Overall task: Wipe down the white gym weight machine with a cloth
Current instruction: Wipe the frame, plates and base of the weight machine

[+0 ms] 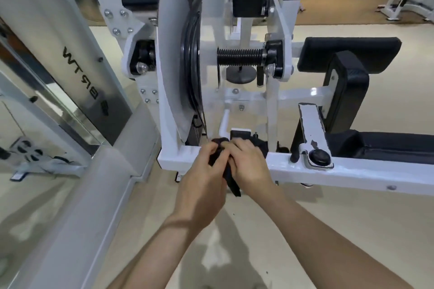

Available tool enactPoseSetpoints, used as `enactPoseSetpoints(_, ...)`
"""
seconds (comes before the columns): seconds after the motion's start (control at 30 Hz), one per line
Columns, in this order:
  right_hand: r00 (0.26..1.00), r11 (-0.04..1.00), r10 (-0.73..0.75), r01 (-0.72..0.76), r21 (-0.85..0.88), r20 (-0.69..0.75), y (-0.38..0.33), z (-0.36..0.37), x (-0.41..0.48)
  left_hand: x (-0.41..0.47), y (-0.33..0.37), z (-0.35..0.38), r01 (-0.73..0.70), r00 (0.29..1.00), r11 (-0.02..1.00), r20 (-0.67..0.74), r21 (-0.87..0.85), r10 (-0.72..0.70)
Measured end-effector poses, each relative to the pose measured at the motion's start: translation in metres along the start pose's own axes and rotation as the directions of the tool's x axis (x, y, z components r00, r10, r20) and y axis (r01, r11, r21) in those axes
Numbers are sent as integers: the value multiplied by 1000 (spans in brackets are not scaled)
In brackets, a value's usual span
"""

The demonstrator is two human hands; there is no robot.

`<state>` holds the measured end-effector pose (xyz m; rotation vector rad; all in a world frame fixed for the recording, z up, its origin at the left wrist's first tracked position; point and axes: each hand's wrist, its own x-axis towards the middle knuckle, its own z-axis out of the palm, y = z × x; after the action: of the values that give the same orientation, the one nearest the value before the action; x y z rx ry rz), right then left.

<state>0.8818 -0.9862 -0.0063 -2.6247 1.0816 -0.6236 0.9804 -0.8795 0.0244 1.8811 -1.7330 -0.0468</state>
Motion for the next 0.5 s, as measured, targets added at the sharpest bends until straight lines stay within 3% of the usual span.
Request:
enactPoseSetpoints(0.1, 996, 997, 69, -70, -17, -58, 29, -15, -14, -4, 7, 25, 15, 987, 984, 153, 176, -43)
enactPoseSetpoints(0.2, 976, 985, 117, -137, -101, -183, 41, -21, -26, -10, 9, 40, 72, 978, 980, 182, 186, -107)
enactPoseSetpoints(0.37, 988, 993, -63, 76, 88, -141, -30, 19, 1, -22, -8, 28, 372, 914, 911, 102, 176, -393)
enactPoseSetpoints(0.43, 985, 990, -126, 133, 53, -119, -23, 14, 6, -20, -12, 27, 365, 908, 899, 121, 243, -402)
enactPoseSetpoints(0.5, 994, 994, -97, 95, -49, -47, -1, -7, -6, -12, 1, 30, 271, 921, 922, 203, 278, -332)
